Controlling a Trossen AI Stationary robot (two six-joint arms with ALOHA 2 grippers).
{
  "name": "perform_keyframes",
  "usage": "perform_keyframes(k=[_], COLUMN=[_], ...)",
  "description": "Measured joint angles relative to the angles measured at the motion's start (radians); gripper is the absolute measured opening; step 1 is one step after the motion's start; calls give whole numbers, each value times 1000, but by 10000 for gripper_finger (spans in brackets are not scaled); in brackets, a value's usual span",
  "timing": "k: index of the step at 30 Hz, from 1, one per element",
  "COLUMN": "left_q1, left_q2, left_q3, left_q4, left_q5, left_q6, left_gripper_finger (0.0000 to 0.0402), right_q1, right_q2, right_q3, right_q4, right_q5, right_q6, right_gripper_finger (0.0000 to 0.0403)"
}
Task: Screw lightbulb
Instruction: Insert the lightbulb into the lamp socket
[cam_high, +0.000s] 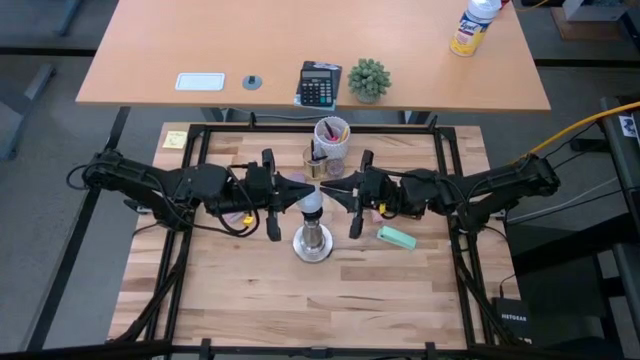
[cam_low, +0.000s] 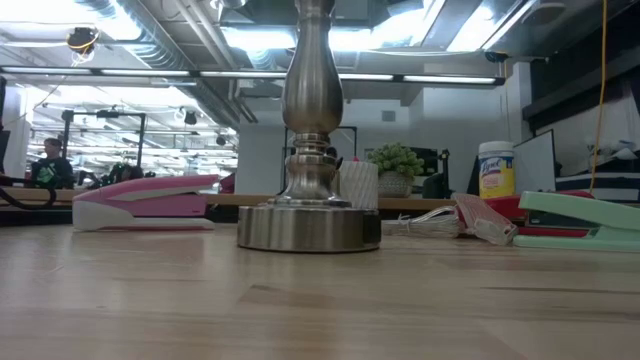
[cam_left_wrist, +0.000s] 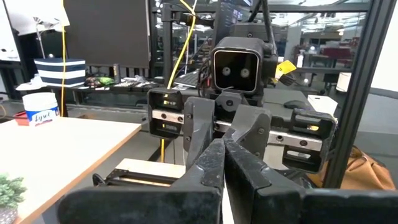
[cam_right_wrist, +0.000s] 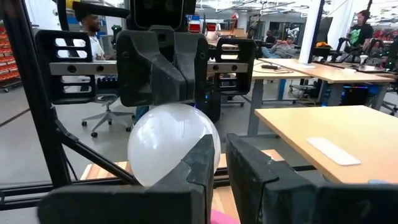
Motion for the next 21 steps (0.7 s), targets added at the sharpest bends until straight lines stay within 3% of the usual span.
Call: perform_keyframes(k=[21], left_q1=[0], left_q2=[1], left_q3=[0], left_q4=[2], left_q5=[-9], left_q6=[-6], left_gripper_finger=[1], right_q1=[1], right_q2=[-1], right_q3=[0], right_q4=[53], right_q5=[50], right_q6=[-16], right_gripper_finger=[48])
